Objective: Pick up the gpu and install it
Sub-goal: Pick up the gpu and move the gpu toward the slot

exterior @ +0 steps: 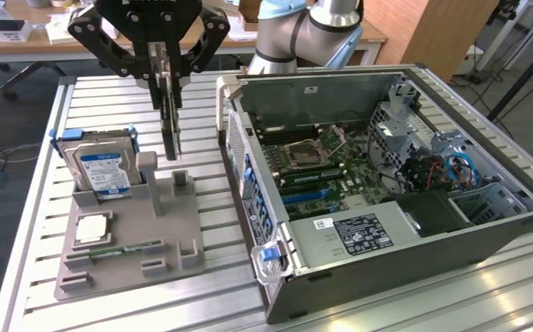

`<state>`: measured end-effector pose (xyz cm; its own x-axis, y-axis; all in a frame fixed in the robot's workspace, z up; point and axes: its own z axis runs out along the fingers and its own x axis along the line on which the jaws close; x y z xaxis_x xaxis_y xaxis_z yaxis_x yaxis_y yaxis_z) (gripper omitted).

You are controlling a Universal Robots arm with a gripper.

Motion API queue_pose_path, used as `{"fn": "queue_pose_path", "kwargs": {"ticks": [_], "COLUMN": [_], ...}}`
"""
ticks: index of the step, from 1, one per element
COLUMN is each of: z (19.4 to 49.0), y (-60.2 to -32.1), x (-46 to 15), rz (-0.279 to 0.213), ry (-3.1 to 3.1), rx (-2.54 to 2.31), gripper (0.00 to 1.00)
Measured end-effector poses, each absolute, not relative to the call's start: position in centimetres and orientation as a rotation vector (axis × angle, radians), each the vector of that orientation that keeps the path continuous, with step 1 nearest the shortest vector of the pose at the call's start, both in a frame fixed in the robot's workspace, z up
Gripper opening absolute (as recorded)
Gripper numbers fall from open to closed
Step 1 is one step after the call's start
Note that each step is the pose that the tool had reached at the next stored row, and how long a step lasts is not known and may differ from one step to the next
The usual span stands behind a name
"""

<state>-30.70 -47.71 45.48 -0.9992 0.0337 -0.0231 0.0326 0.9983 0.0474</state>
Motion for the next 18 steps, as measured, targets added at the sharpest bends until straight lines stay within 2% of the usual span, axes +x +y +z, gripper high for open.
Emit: {"fn": "queue_pose_path", "kwargs": {"ticks": [18], "z": [45.5], "y": [-47.7], "x": [-27.9], "rz": [0.078], "ry": [3.116], "rx": [0.052], "gripper": [0.26]}}
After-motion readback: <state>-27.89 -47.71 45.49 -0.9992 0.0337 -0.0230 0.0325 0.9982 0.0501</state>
